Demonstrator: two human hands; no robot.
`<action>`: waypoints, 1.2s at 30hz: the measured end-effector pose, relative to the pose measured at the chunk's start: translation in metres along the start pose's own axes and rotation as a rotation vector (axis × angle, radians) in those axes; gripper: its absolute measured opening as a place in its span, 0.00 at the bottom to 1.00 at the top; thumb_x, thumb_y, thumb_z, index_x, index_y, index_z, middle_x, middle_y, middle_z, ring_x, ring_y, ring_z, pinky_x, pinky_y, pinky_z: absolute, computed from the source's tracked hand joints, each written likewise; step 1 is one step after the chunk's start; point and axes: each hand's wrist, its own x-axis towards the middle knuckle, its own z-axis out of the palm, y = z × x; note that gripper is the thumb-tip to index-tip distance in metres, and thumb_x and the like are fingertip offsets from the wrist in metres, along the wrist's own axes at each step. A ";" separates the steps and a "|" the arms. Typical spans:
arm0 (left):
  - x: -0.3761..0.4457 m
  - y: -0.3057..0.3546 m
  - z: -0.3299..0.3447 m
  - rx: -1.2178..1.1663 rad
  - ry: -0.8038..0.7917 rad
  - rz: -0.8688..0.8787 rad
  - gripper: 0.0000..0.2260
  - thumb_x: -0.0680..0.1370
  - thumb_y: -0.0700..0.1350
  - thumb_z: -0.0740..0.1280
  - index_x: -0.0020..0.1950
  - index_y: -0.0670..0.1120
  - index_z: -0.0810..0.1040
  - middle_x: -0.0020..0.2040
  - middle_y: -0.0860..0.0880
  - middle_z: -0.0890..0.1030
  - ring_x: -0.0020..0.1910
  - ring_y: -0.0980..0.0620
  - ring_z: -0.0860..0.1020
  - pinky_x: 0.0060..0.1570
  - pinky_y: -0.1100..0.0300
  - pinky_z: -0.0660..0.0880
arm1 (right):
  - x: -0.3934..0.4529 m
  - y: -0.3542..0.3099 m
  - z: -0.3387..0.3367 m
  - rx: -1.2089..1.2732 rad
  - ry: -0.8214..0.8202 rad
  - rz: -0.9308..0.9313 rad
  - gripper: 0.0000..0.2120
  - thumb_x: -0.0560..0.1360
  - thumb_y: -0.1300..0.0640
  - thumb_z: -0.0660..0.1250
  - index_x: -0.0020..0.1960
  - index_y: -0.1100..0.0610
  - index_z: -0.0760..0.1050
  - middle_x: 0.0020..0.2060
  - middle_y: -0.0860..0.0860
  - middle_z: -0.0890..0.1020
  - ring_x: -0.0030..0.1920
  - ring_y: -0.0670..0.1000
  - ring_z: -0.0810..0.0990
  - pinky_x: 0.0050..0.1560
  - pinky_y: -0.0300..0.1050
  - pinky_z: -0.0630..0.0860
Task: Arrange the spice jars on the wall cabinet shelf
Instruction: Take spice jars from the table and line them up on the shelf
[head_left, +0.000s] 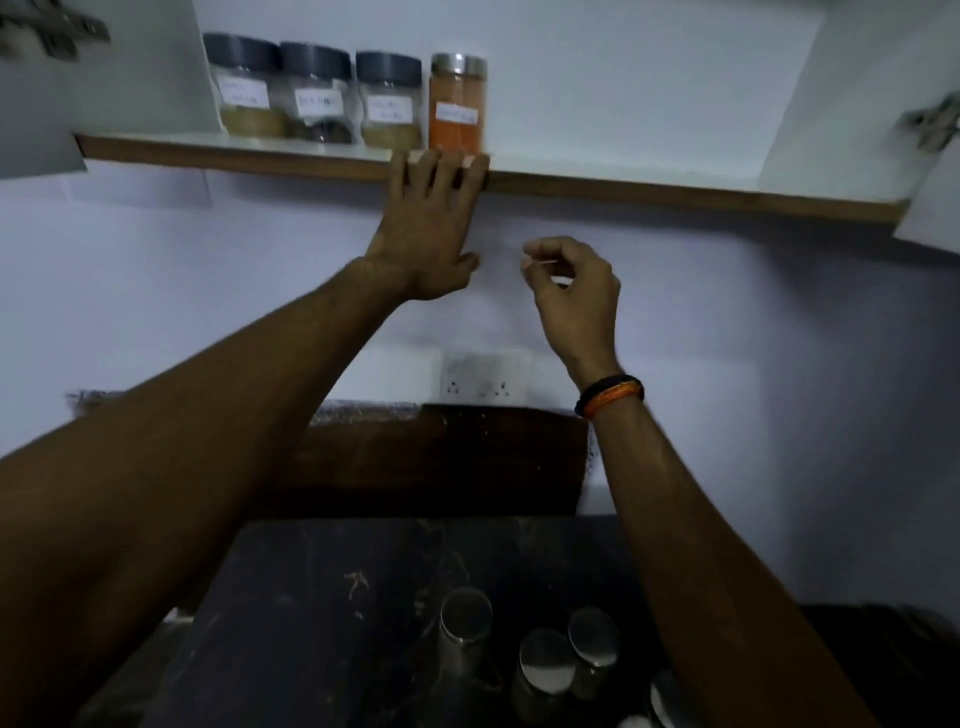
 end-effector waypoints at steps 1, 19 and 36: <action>-0.008 0.008 0.003 -0.024 0.021 0.019 0.41 0.76 0.60 0.64 0.82 0.44 0.50 0.80 0.35 0.54 0.78 0.33 0.52 0.74 0.32 0.48 | -0.013 0.009 -0.003 -0.009 -0.023 0.034 0.08 0.78 0.61 0.70 0.55 0.58 0.83 0.53 0.51 0.85 0.52 0.48 0.83 0.56 0.39 0.80; -0.320 0.226 0.161 -0.906 -0.979 -0.026 0.32 0.77 0.47 0.70 0.79 0.49 0.61 0.77 0.46 0.66 0.75 0.46 0.65 0.75 0.48 0.63 | -0.283 0.155 -0.070 -0.408 -0.538 0.805 0.07 0.78 0.57 0.70 0.56 0.54 0.81 0.53 0.50 0.82 0.54 0.49 0.80 0.57 0.43 0.74; -0.397 0.230 0.154 -1.076 -1.030 -0.291 0.28 0.77 0.40 0.69 0.75 0.47 0.65 0.72 0.46 0.69 0.69 0.48 0.71 0.67 0.55 0.71 | -0.356 0.189 -0.042 -0.834 -0.932 0.570 0.41 0.76 0.35 0.66 0.80 0.53 0.57 0.76 0.56 0.64 0.72 0.58 0.71 0.69 0.56 0.72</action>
